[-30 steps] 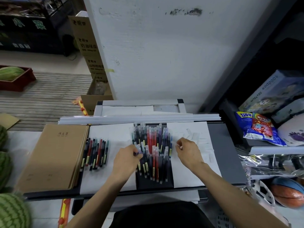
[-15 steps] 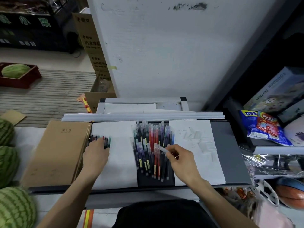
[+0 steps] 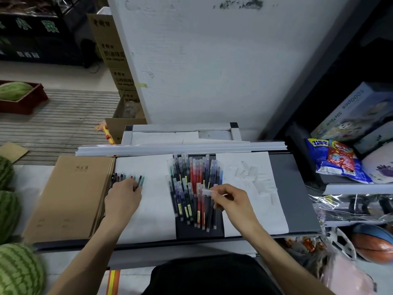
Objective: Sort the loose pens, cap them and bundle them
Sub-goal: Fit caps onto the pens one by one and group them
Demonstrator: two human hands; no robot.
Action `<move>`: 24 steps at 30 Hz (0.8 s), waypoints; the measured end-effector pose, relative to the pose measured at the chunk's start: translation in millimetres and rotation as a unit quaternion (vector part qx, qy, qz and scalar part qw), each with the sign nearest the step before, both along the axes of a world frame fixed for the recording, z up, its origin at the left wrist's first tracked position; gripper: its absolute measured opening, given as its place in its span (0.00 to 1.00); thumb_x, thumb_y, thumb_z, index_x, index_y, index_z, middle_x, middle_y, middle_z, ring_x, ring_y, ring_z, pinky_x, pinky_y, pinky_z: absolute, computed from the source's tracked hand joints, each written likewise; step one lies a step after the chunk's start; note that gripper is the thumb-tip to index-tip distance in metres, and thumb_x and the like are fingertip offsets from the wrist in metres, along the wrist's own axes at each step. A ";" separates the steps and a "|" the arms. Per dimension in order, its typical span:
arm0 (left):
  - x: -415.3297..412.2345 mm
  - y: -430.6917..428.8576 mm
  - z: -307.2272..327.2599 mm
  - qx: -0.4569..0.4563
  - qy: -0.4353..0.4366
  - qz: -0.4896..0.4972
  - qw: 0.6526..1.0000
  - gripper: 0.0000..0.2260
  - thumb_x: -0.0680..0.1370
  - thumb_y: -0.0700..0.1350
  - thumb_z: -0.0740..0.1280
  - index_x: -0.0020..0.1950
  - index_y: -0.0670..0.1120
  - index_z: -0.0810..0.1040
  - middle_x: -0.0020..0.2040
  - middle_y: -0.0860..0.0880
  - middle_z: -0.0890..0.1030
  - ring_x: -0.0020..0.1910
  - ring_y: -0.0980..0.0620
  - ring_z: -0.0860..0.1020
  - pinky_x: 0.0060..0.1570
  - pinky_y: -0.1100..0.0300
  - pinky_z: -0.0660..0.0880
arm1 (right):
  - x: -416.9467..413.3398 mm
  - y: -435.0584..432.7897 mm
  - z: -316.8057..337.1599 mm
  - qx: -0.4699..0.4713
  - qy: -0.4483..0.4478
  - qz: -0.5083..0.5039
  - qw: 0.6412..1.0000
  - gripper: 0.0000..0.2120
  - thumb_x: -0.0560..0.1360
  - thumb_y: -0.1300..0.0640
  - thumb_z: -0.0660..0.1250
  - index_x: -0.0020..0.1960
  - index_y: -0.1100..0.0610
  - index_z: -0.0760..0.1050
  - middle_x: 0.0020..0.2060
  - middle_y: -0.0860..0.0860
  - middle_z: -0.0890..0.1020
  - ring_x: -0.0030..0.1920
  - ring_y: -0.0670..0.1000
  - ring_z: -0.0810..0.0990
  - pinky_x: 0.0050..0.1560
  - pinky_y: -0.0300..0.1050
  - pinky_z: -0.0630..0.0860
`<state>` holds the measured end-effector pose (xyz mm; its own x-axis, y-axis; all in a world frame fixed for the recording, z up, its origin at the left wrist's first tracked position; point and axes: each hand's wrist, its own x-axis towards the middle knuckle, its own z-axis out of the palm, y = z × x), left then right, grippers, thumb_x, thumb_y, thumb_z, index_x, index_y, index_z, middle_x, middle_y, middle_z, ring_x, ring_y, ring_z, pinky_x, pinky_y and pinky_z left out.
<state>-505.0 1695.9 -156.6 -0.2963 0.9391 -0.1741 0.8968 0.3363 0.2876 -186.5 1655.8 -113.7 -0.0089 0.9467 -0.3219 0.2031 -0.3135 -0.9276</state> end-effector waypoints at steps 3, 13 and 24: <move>18.1 -11.8 21.9 0.051 -0.092 -0.075 0.992 0.07 0.82 0.46 0.67 0.49 0.47 0.84 0.42 0.52 0.85 0.39 0.52 0.80 0.42 0.55 0.77 | -1.1 3.6 9.8 -0.037 0.157 -0.034 0.986 0.05 0.80 0.61 0.71 0.50 0.57 0.87 0.35 0.56 0.81 0.37 0.53 0.78 0.44 0.49 0.75; 77.4 -59.6 60.8 0.087 -0.304 -0.246 0.916 0.07 0.86 0.53 0.62 0.61 0.59 0.79 0.39 0.61 0.79 0.31 0.56 0.74 0.32 0.67 0.67 | 0.1 8.9 31.3 0.000 0.147 0.004 0.989 0.07 0.81 0.61 0.69 0.54 0.61 0.85 0.34 0.57 0.78 0.38 0.55 0.75 0.46 0.50 0.74; 88.9 -56.5 62.0 0.111 -0.242 -0.280 0.923 0.11 0.84 0.58 0.58 0.61 0.59 0.76 0.44 0.62 0.77 0.38 0.55 0.76 0.35 0.61 0.71 | -1.5 10.5 39.5 0.090 -0.050 0.104 0.989 0.05 0.80 0.59 0.72 0.50 0.52 0.86 0.31 0.42 0.78 0.34 0.44 0.74 0.39 0.36 0.70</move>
